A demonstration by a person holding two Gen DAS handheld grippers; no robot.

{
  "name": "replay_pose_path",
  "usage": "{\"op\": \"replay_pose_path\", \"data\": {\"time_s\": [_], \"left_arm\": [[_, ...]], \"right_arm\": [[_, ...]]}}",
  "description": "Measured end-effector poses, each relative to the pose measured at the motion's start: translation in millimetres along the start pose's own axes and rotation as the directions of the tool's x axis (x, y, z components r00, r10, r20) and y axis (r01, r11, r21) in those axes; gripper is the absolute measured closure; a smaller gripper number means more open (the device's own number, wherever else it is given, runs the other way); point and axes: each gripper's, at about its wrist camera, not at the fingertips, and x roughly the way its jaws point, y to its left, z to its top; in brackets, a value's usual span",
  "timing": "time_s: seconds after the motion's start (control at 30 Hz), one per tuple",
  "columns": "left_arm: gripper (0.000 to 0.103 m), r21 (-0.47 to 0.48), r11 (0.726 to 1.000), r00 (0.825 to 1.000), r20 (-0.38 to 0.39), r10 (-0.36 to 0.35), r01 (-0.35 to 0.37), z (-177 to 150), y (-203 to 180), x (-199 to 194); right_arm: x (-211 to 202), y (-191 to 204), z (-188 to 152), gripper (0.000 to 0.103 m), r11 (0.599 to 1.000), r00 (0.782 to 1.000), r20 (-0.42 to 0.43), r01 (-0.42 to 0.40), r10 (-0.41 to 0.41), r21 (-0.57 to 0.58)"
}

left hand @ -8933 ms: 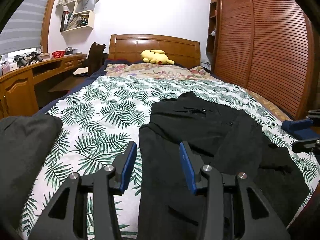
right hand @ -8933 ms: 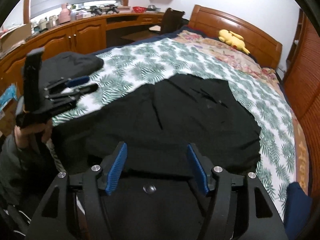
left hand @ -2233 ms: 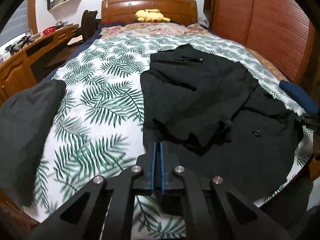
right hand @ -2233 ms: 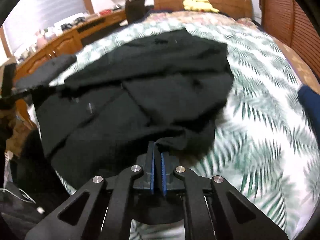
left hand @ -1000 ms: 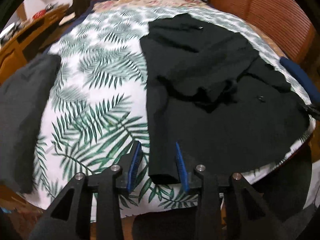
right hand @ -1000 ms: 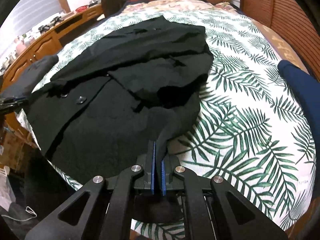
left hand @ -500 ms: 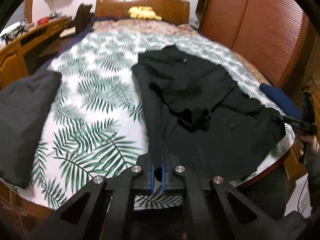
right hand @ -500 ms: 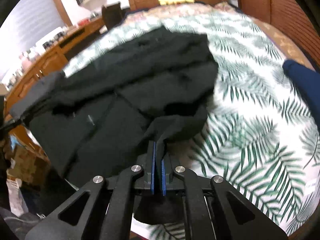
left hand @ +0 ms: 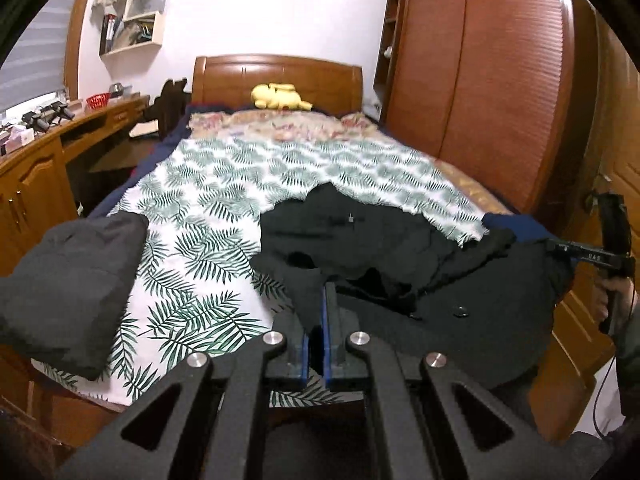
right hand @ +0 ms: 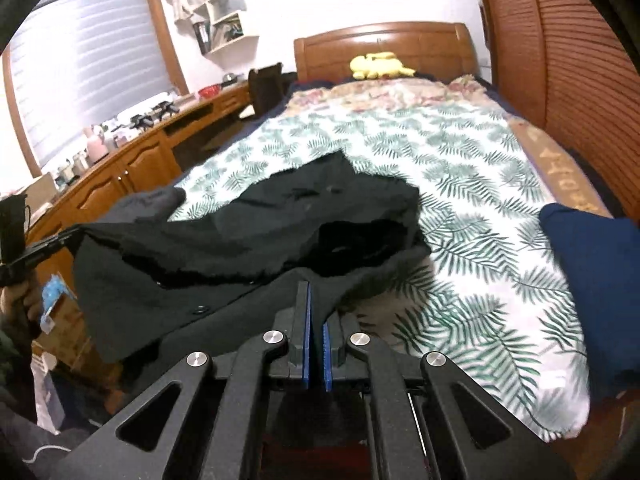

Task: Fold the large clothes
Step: 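Lift the hem with both tools and fold it toward the collar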

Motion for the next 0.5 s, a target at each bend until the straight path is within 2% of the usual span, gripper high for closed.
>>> {"op": "replay_pose_path", "data": {"time_s": [0.23, 0.37, 0.5], "left_arm": [[0.102, 0.004, 1.000, 0.999, 0.037, -0.002, 0.002, -4, -4, -32], [0.102, -0.004, 1.000, 1.000, 0.023, 0.010, -0.010, -4, -1, -24], [0.102, -0.012, 1.000, 1.000, -0.002, 0.015, -0.015, -8, 0, -12]], "right_arm": [[-43, -11, -16, 0.101, 0.999, 0.998, 0.052, -0.027, 0.025, 0.034], [-46, -13, -18, 0.101, 0.999, 0.998, 0.060, -0.032, 0.030, 0.036], [-40, -13, -21, 0.101, 1.000, 0.999, 0.034, -0.015, 0.014, 0.025]]}}
